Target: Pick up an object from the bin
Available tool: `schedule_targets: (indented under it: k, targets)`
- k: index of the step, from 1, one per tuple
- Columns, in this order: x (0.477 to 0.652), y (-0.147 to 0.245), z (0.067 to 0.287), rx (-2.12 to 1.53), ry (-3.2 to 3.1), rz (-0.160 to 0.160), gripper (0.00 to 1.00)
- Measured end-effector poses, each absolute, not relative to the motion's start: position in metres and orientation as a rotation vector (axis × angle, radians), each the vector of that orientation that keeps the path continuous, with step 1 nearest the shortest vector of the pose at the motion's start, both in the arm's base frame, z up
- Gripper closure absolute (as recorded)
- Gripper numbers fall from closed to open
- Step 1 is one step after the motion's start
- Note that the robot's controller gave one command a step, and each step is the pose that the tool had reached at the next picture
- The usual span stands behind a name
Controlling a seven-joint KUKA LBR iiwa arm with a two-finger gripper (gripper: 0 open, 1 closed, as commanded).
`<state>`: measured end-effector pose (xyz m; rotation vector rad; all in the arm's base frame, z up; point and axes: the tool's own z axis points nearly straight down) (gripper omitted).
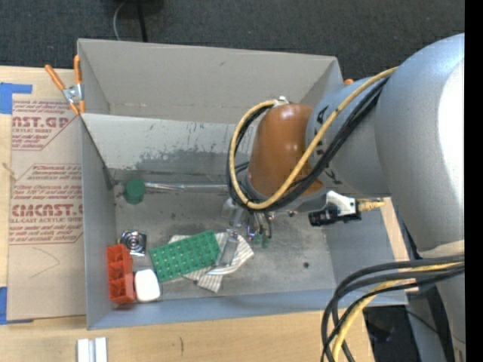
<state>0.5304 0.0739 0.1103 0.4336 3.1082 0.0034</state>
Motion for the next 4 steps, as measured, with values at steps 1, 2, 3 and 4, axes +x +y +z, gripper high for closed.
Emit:
schedule_targets:
  k: [1, 2, 3, 4]
  targets:
    - [0.511, 0.09, 0.091, 0.187, 3.135, 0.002, 0.0]
    - [0.499, 0.111, 0.076, 0.219, 3.135, 0.002, 0.0]
    - [0.489, 0.127, 0.07, 0.09, 3.14, 0.0, 1.0]
    - [0.489, 0.127, 0.07, 0.09, 3.14, 0.0, 1.0]
